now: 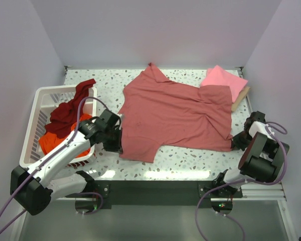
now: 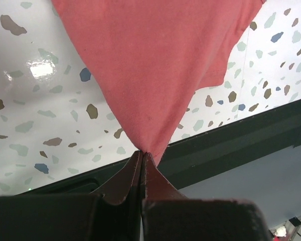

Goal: Fold and stack the t-shirts
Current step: Fold the tshirt

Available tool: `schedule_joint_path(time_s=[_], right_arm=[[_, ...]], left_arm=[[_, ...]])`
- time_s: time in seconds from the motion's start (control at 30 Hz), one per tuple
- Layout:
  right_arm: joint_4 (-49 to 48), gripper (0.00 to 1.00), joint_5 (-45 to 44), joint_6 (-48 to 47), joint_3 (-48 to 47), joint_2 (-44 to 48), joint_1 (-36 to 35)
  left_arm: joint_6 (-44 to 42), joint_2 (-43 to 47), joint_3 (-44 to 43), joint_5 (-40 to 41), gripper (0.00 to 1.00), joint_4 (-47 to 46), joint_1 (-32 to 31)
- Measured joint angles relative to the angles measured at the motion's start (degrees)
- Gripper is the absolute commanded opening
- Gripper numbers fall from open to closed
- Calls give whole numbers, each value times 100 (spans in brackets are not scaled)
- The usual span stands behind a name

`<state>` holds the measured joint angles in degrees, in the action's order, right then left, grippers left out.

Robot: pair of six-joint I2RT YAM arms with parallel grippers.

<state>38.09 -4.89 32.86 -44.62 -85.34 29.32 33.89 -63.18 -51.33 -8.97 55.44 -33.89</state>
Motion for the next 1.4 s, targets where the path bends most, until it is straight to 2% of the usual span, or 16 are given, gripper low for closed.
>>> schedule_joint_path(time_s=[0.2,0.53,0.97,1.17,1.4], right_arm=[[81,0,170,-66,87,179,-7],[1322,0,651,-201,63,708,-586],[2662,0,391,-404,-358,1829,-1661],[3014,0,284,-404,-413,2277,-1902],[3154,0,284,-413,-415,2380,-2081]], left_arm=[[-2,-79,-232,186,0,251,13],[0,11,-444,208,0,529,127],[437,575,-448,61,0,772,140],[758,1134,-448,-7,0,977,153],[903,1217,-479,-24,0,1054,157]])
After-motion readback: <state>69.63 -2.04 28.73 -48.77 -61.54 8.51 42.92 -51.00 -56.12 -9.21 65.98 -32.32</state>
